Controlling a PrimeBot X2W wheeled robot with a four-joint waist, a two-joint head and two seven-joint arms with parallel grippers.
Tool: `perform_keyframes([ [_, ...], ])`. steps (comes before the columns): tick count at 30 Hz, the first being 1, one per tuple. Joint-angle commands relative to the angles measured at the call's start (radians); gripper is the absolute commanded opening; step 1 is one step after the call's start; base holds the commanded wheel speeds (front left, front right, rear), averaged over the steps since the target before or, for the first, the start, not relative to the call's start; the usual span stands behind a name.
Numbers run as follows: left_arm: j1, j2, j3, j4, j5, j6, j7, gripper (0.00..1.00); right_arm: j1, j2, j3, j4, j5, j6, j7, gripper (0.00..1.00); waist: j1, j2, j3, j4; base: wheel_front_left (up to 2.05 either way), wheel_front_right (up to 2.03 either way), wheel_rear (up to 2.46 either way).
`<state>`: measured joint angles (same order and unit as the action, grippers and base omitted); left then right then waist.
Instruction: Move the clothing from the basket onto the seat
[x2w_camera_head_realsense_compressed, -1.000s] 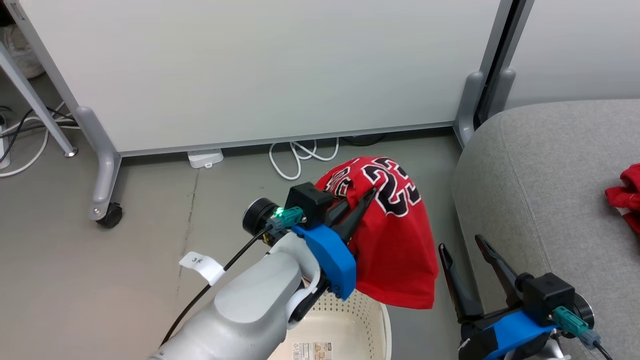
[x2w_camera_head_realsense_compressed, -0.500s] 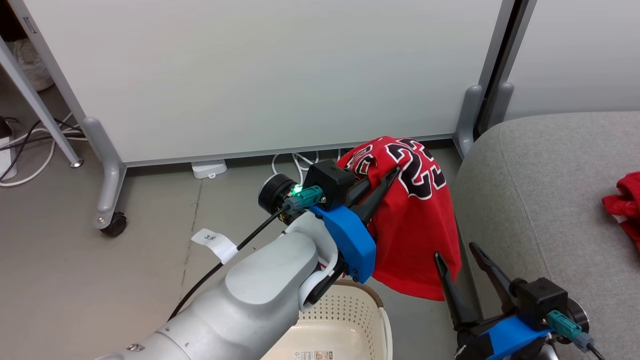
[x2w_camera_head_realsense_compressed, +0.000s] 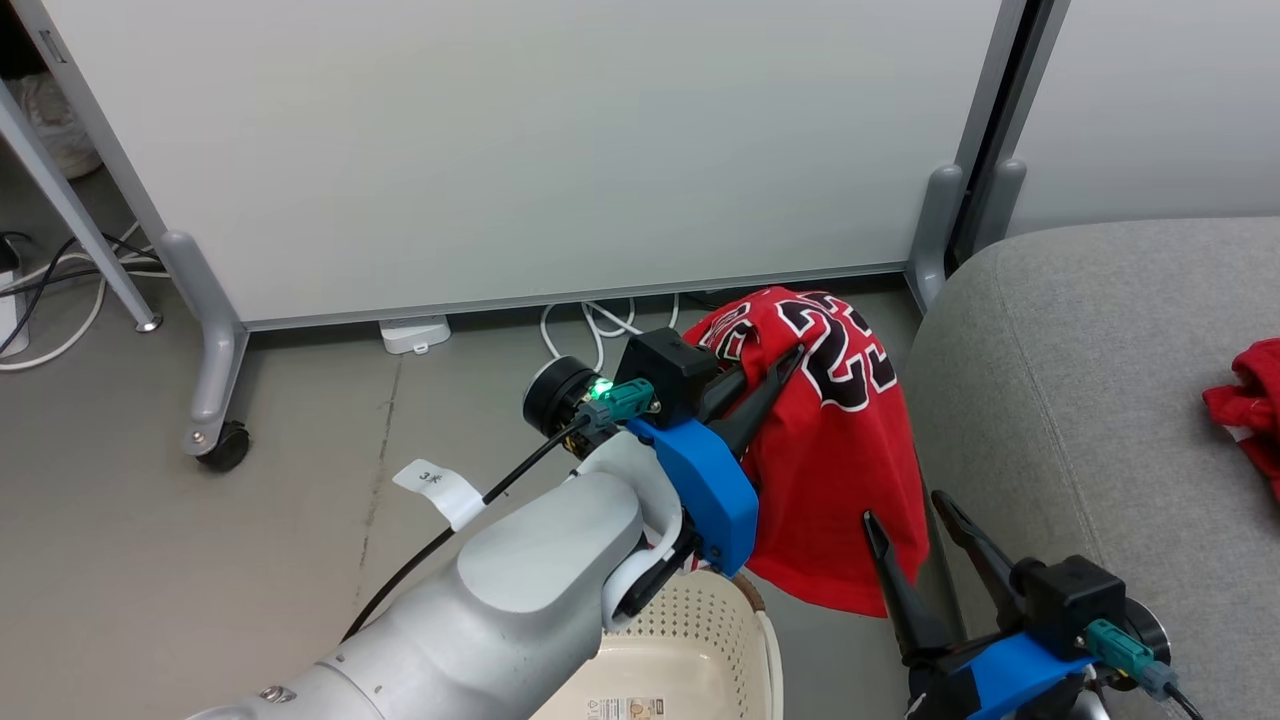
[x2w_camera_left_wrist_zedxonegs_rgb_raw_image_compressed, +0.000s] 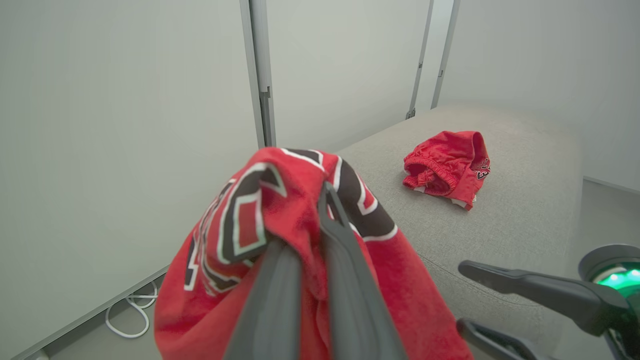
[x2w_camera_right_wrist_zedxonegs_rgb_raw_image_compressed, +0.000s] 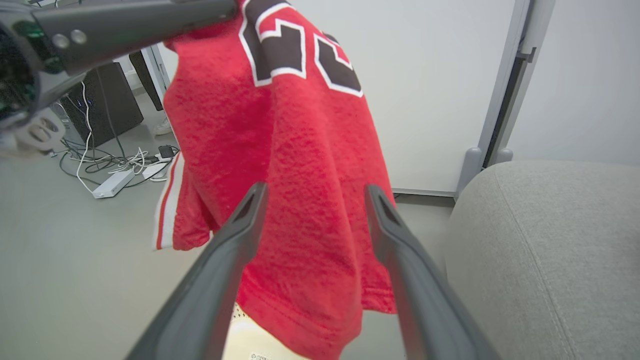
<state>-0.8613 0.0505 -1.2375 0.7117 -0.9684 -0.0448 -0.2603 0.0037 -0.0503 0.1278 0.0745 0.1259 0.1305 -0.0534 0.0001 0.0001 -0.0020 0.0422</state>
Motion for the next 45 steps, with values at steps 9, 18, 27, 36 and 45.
perform_keyframes([
  [9, -0.027, 0.0, -0.014, -0.003, -0.017, 0.006, -0.006, 0.0, -0.071, 0.0, 0.016, 0.062, 0.019, 0.001, 0.036, 1.0, -0.0001, -0.0001, 0.018, 0.0, 0.0, 0.0, 0.0],
  [18, -0.032, 0.0, -0.023, -0.008, -0.018, 0.007, -0.006, 0.0, -0.19, 0.0, 0.029, 0.199, 0.035, 0.001, 0.05, 1.0, -0.0001, -0.0001, 0.032, 0.004, 0.0, 0.0, 0.0],
  [27, -0.037, 0.0, -0.029, -0.015, -0.018, 0.007, -0.006, 0.0, -0.309, 0.0, 0.067, 0.364, 0.066, 0.001, 0.026, 1.0, -0.0001, -0.0001, 0.041, 0.006, 0.0, 0.0, 0.0],
  [36, -0.039, 0.0, -0.035, -0.013, -0.024, 0.001, -0.006, 0.0, -0.414, 0.0, 0.124, 0.518, 0.092, 0.001, -0.013, 1.0, -0.0001, -0.0001, 0.039, 0.004, 0.0, 0.0, 0.0],
  [45, -0.032, 0.0, -0.039, -0.004, -0.028, -0.001, -0.006, 0.0, -0.461, 0.0, 0.153, 0.615, 0.12, 0.001, -0.062, 1.0, -0.0001, -0.0001, 0.029, 0.001, 0.0, 0.0, 0.0],
])
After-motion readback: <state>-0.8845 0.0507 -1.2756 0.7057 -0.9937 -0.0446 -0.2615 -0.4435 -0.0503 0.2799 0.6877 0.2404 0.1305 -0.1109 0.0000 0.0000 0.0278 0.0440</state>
